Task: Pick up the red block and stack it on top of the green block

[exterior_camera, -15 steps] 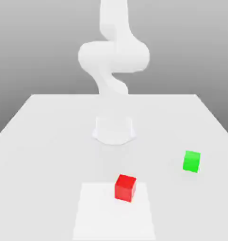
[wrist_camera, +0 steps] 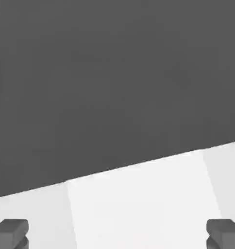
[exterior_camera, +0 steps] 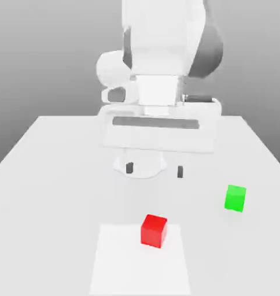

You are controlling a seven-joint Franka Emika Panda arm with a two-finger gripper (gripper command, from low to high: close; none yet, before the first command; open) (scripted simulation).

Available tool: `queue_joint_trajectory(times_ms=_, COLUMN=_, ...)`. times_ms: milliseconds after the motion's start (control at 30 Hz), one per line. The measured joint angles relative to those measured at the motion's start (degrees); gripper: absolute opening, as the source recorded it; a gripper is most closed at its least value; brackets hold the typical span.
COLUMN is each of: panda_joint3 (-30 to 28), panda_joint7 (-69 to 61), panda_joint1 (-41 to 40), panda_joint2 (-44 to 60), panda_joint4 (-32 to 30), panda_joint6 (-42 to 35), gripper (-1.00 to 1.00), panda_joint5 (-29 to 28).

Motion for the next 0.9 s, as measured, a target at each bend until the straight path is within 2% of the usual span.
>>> queue_joint_trajectory(times_ms=100, panda_joint3=0.6, panda_joint7=3.6, panda_joint1=0.1, panda_joint2=8.3, panda_joint4=-4.2, panda_joint6=5.9, gripper=0.00, panda_joint5=-0.1)
queue_joint_trajectory(times_ms=300, panda_joint3=-3.9, panda_joint7=9.2, panda_joint1=2.9, panda_joint2=21.4, panda_joint4=-3.5, panda_joint6=16.7, gripper=0.00, panda_joint5=-6.8)
queue_joint_trajectory(times_ms=333, panda_joint3=-5.0, panda_joint7=9.2, panda_joint1=4.0, panda_joint2=23.0, panda_joint4=-3.3, panda_joint6=18.1, gripper=-1.00, panda_joint5=-6.9)
queue_joint_trajectory(times_ms=567, panda_joint3=-5.2, panda_joint7=9.6, panda_joint1=4.1, panda_joint2=23.2, panda_joint4=-3.2, panda_joint6=18.4, gripper=-1.00, panda_joint5=-7.3)
queue_joint_trajectory(times_ms=800, panda_joint3=-2.8, panda_joint7=4.8, panda_joint1=3.5, panda_joint2=10.2, panda_joint4=-5.1, panda_joint6=7.3, gripper=-1.00, panda_joint5=-0.7)
queue_joint_trajectory(times_ms=900, panda_joint3=-0.2, panda_joint7=3.3, panda_joint1=8.6, panda_joint2=6.6, panda_joint4=-5.7, panda_joint6=4.4, gripper=-1.00, panda_joint5=1.6)
